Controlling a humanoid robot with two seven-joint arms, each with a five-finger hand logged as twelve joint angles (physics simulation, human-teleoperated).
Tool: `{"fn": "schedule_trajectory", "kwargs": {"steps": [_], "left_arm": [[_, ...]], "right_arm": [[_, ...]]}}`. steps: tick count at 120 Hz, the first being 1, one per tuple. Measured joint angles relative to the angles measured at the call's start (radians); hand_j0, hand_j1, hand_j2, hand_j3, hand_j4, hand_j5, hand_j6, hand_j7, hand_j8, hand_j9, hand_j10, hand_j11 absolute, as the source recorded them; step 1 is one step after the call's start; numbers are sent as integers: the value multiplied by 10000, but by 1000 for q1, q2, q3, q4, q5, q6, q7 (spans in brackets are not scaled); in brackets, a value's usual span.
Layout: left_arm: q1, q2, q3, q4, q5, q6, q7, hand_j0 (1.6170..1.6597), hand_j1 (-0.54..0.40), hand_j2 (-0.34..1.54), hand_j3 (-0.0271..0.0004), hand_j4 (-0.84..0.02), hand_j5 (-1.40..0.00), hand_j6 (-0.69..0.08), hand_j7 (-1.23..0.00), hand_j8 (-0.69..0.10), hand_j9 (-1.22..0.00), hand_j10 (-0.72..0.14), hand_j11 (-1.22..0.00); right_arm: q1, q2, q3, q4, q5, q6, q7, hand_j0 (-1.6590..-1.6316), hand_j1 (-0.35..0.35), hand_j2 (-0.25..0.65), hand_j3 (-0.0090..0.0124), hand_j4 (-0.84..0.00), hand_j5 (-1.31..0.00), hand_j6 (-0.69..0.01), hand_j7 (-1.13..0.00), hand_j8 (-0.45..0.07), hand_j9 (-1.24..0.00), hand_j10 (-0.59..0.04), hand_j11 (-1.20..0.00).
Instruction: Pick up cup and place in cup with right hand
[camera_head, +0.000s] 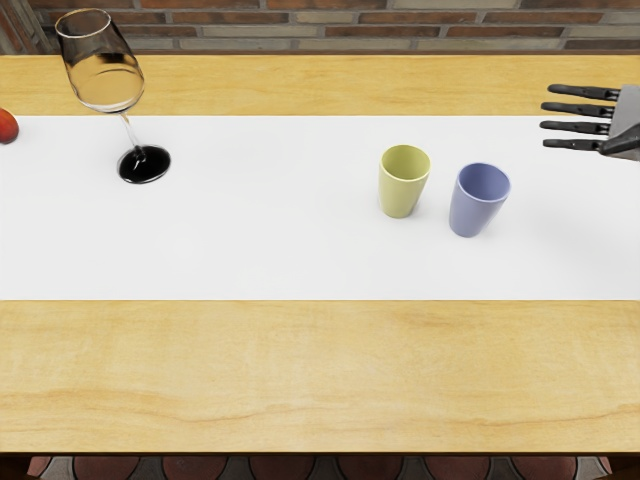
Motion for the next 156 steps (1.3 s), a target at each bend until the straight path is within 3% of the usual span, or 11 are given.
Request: {"fn": "schedule_trajectory", "kwargs": {"steps": [21,34,47,58,72,82,93,104,114,131,156], "left_arm": [[0,0,0,0,0,0,0,16581,3488,2,-2,0,-3,0,-2,0,-2,1,-2],[0,0,0,0,0,0,0,16581,3488,2,-2,1,-3,1,-2,1,-2,1,-2],[0,0,0,0,0,0,0,16581,3489,1,-2,0,-2,0,-2,0,-2,0,-2],[0,0,0,0,0,0,0,16581,3489,1,-1,0,-2,0,-2,0,-2,0,-2],[0,0,0,0,0,0,0,16581,3489,1,-1,0,-1,-1,-1,-1,-1,0,-1],[-1,0,0,0,0,0,0,16581,3489,0,-1,0,-1,1,-1,1,-1,1,-1],[0,0,0,0,0,0,0,16581,3489,0,-1,0,-1,1,-1,1,-1,1,-1],[0,0,0,0,0,0,0,16581,3489,-1,0,0,0,0,0,0,0,0,0],[1,0,0,0,0,0,0,16581,3489,-1,0,1,0,1,0,1,0,1,0],[0,0,0,0,0,0,0,16581,3490,-1,0,1,0,1,0,1,0,1,0],[0,0,0,0,0,0,0,16581,3490,-1,0,0,0,0,0,0,0,0,0]], "right_arm": [[23,15,6,-1,-10,0,0,-16580,-3486,-5,0,2,9,70,4,58,7,43,7],[104,81,6,7,-152,0,0,-16581,-3488,-2,0,1,8,64,2,52,6,39,6],[158,155,7,59,-263,0,0,-16581,-3488,-4,0,0,6,46,1,37,5,27,4],[179,172,20,167,-345,0,0,-16581,-3490,-3,0,1,4,35,1,28,4,20,3],[192,159,55,392,-517,0,0,-16581,-3491,-3,0,-3,2,16,0,13,2,10,2],[198,179,75,517,-724,-27,0,-16581,-3491,0,0,-5,1,6,0,5,1,4,1],[222,237,79,574,-998,-125,0,-16581,-3491,2,0,-10,0,-6,0,-4,0,-2,0],[237,290,71,589,-1220,-211,0,-16581,-3491,2,0,-14,-1,-14,0,-10,-1,-6,0],[242,336,22,563,-1328,-271,0,-16581,-3491,4,0,-14,-2,-18,0,-13,-1,-8,-1],[229,417,-91,496,-1402,-397,0,-16581,-3491,6,0,-19,-3,-27,0,-20,-2,-13,-1],[174,488,-131,426,-1443,-586,0,-16581,-3468,6,0,-46,-33,-59,-29,-49,-32,-40,-31]]}}
